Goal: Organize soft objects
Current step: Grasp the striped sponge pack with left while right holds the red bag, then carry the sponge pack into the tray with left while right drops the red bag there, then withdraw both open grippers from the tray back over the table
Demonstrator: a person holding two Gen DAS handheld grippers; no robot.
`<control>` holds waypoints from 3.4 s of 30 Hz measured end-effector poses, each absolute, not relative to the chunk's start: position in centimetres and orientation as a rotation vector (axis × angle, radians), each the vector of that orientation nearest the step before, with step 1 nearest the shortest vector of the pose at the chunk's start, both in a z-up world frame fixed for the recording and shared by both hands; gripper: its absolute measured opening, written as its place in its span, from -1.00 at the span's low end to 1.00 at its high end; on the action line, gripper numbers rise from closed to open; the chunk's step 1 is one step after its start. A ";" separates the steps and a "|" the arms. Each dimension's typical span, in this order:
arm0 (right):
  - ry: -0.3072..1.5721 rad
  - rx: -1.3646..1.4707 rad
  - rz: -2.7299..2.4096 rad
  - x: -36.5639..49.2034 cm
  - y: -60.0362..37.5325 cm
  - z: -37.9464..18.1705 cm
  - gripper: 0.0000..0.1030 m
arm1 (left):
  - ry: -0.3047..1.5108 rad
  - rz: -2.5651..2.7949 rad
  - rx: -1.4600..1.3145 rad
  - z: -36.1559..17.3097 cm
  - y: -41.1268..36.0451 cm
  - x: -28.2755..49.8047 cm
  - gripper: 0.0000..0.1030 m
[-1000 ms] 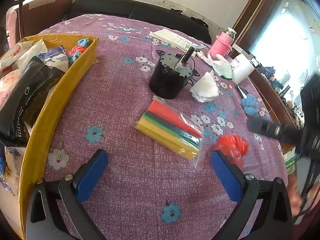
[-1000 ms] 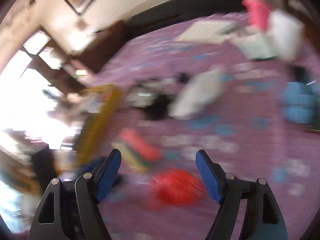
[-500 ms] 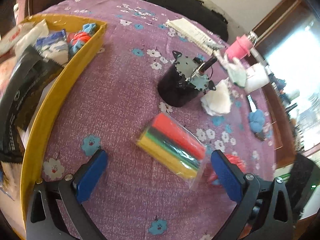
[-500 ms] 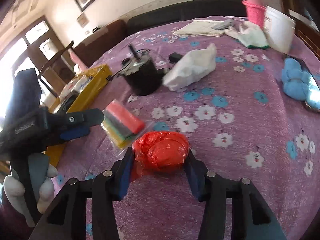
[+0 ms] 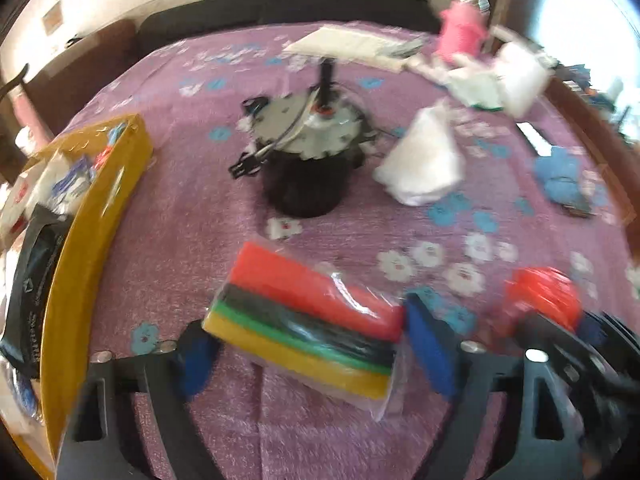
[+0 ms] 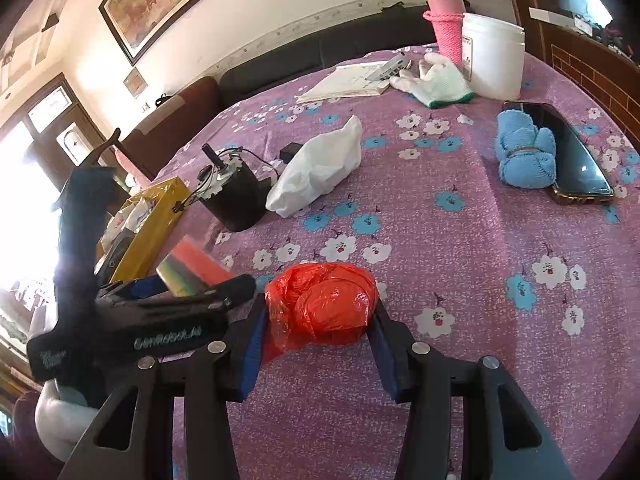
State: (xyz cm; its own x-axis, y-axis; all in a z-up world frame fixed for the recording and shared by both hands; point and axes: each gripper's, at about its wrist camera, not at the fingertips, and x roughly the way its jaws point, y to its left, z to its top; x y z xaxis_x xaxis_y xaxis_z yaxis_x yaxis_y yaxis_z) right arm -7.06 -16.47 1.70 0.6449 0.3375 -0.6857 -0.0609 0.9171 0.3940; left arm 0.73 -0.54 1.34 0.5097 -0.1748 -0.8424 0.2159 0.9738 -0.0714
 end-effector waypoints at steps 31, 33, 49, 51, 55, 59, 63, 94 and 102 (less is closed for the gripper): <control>0.818 0.185 0.196 -8.1 -10.1 6.4 0.00 | 0.821 -0.009 -0.294 8.2 31.7 -7.4 0.55; 0.812 0.132 0.253 -8.1 -6.9 7.6 0.00 | 0.847 -0.018 -0.306 7.5 31.9 -6.2 0.55; 0.867 -0.078 0.538 -7.7 9.9 8.0 0.01 | 0.922 -0.068 -0.480 5.2 34.5 -2.6 0.65; 0.874 -0.087 0.567 -7.5 11.3 8.0 0.01 | 0.885 -0.073 -0.493 5.9 34.9 -3.8 0.65; 0.909 -0.114 0.636 -7.5 14.6 7.2 0.01 | 0.809 -0.065 -0.486 7.4 35.3 -7.0 0.72; 0.937 -0.164 0.680 -7.8 17.0 6.3 0.02 | 0.759 -0.033 -0.470 7.9 35.6 -9.0 0.73; 0.947 -0.187 0.667 -7.7 17.9 5.3 0.08 | 0.733 -0.048 -0.458 7.9 35.8 -8.9 0.74; 0.849 -0.078 0.558 -10.3 8.9 6.5 0.58 | 0.546 0.227 -0.151 12.0 31.3 -14.3 0.92; 0.845 0.147 0.303 -11.4 -5.8 5.2 0.59 | 0.711 -0.107 -0.031 10.1 20.5 -12.2 0.92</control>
